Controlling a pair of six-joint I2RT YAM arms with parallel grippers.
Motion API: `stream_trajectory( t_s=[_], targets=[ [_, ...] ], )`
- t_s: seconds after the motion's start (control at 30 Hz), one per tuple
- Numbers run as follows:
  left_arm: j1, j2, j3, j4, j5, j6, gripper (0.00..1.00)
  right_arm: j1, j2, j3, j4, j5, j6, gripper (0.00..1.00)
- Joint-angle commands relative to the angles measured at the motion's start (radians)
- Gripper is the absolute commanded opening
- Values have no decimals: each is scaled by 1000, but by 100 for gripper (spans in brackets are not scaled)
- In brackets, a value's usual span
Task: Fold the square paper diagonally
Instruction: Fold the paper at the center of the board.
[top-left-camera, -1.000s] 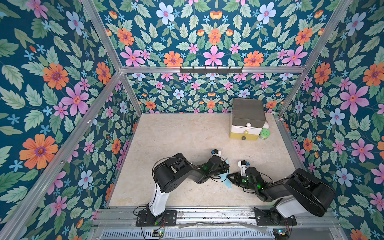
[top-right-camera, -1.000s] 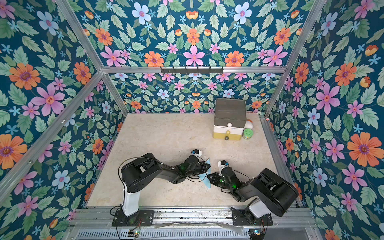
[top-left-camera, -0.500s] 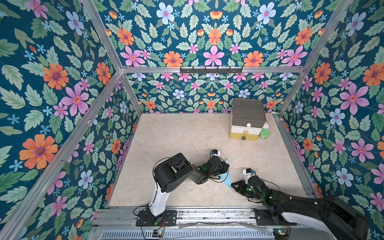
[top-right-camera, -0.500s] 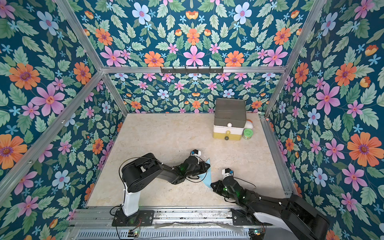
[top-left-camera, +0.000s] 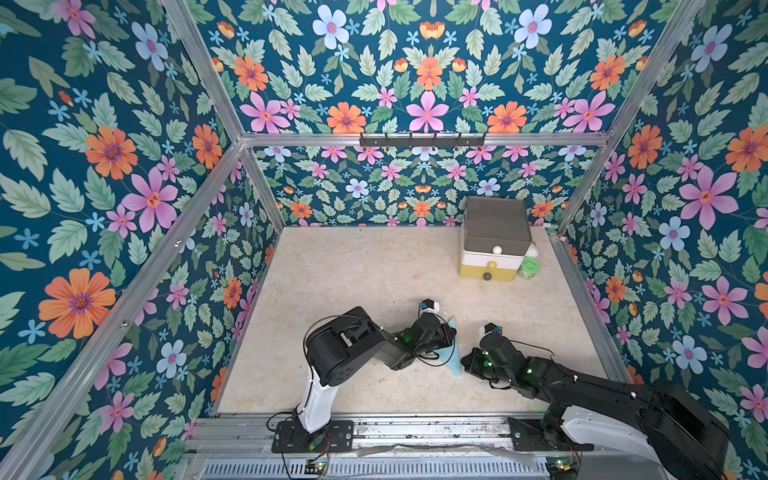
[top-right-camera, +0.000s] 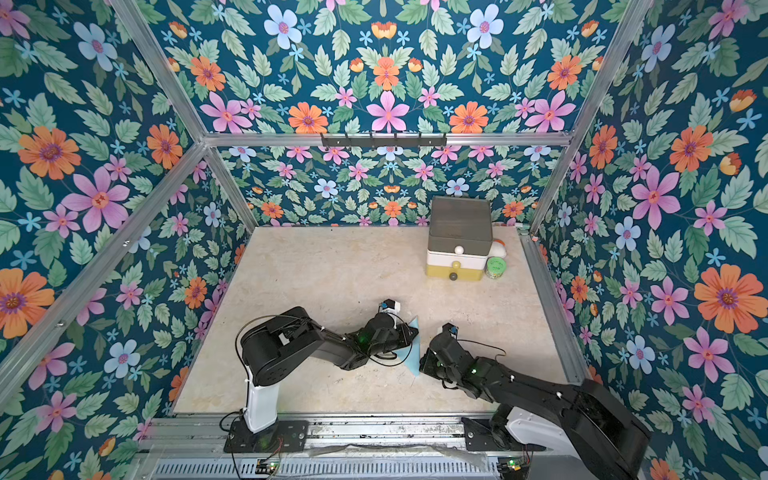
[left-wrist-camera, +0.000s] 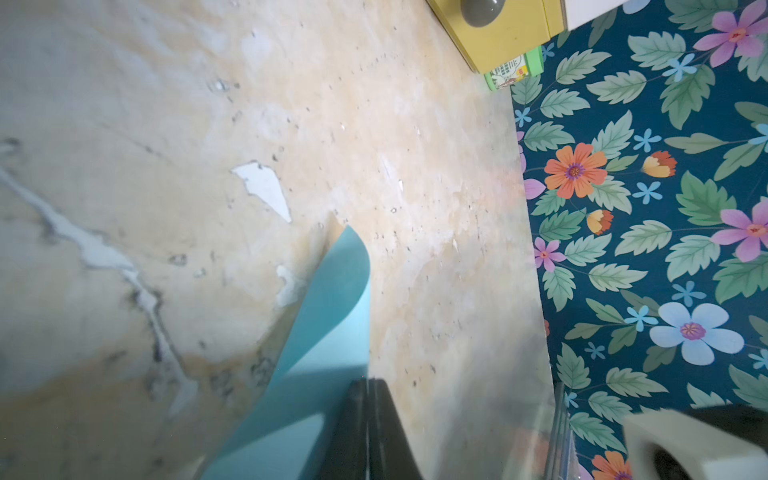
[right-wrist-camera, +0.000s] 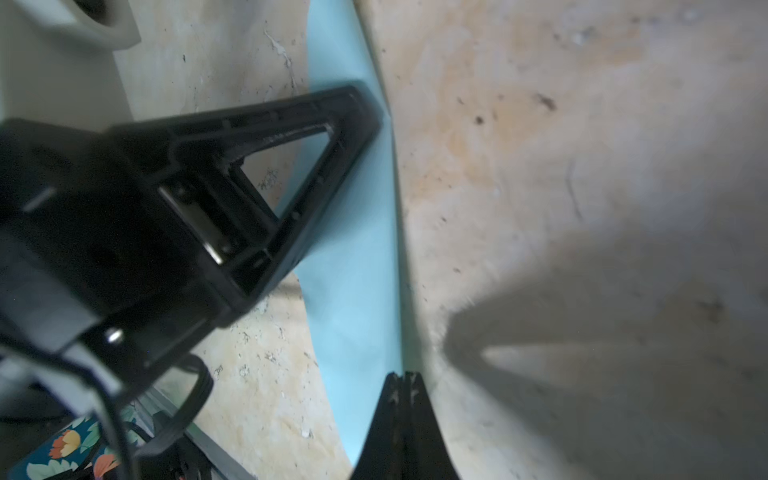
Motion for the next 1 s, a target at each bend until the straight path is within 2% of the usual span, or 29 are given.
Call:
stream_trajectory(
  t_s=[0.0,0.4,0.63,0.8,0.97],
  targets=[
    [1,20,-14,-252,-26,41,10,-1,50,23,130,-35,-57,0],
    [2,23,-17,-236,-23,41,10,26,87,-148,220,-56,-3,0],
    [1,23,-18,-236,-27,48,9,113,24,-226,176,-24,78,0],
    [1,21,-17,-238,-31,55,10,167,-78,-233,51,0,129,0],
    [1,3,-18,-239,-24,81,10,136,-262,-146,-162,73,96,0]
  ],
)
